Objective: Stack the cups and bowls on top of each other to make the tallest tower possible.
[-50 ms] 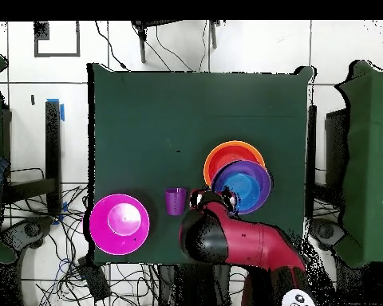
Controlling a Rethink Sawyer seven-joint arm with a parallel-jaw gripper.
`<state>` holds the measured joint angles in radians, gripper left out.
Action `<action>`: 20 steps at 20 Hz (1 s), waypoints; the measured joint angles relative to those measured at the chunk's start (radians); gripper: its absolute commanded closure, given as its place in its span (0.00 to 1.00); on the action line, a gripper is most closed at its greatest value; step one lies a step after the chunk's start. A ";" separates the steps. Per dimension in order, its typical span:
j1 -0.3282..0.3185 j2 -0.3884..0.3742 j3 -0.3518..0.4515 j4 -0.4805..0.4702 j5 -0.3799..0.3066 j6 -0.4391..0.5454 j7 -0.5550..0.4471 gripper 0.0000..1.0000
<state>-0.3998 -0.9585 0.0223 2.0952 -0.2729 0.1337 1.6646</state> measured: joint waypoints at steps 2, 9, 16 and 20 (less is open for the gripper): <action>0.002 0.000 0.000 0.000 0.000 0.001 0.000 0.00; 0.006 0.000 0.001 -0.003 0.002 0.008 0.000 0.00; -0.006 -0.015 0.046 -0.003 0.030 0.008 0.000 0.00; -0.037 -0.033 0.108 -0.001 0.053 0.008 0.000 0.00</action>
<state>-0.4367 -0.9917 0.1298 2.0940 -0.2200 0.1416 1.6646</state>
